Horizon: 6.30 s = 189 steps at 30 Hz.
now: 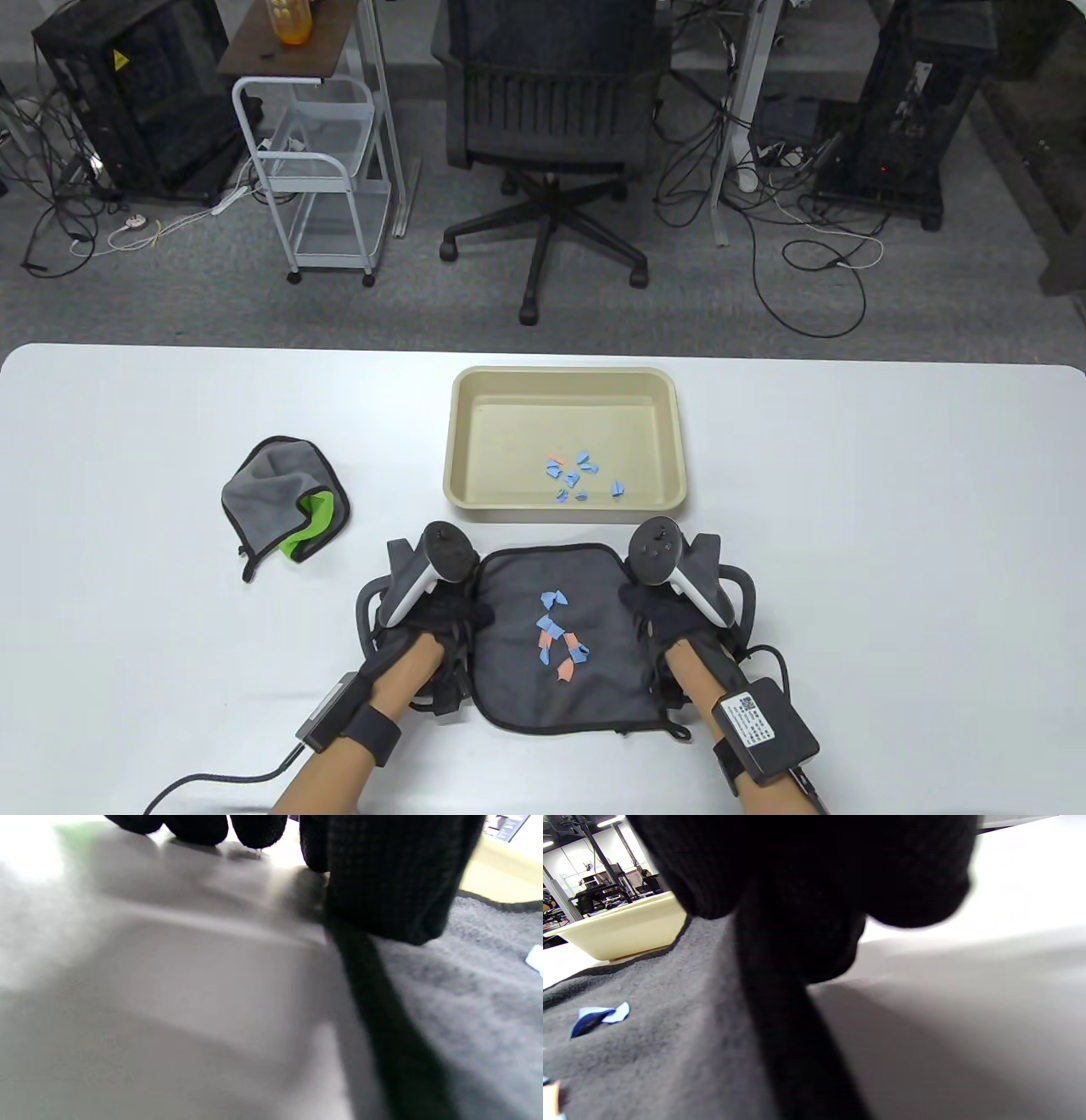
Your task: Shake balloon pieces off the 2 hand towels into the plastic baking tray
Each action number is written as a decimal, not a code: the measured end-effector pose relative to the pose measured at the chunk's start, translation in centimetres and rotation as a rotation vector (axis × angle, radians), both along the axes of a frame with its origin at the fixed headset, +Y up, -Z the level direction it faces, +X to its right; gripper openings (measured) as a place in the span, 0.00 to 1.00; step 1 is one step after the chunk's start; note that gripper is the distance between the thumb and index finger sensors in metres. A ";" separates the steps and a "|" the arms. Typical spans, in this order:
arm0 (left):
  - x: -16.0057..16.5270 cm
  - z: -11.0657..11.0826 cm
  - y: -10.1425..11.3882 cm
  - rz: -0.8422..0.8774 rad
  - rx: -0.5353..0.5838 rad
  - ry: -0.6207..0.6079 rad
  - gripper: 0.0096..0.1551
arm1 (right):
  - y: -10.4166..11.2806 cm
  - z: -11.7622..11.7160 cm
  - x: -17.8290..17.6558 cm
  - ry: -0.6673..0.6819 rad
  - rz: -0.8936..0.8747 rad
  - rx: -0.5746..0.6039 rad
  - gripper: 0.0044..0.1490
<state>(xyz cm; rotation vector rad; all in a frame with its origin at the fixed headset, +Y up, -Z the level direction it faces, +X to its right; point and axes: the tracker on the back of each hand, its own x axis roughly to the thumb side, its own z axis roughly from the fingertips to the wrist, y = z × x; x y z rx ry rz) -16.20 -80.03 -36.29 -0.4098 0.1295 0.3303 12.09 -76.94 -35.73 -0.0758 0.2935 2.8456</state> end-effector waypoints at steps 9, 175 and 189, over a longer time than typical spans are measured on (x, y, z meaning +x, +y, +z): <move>-0.1 -0.5 0.2 0.043 -0.016 0.081 0.26 | 0.2 0.2 0.0 0.006 -0.044 0.007 0.26; -2.3 5.2 4.1 0.587 0.226 -0.220 0.50 | 9.8 -4.9 20.2 -0.540 -0.580 0.492 0.25; -2.2 5.2 4.1 0.581 0.223 -0.220 0.49 | -0.8 -4.8 18.1 -0.444 -0.282 0.099 0.25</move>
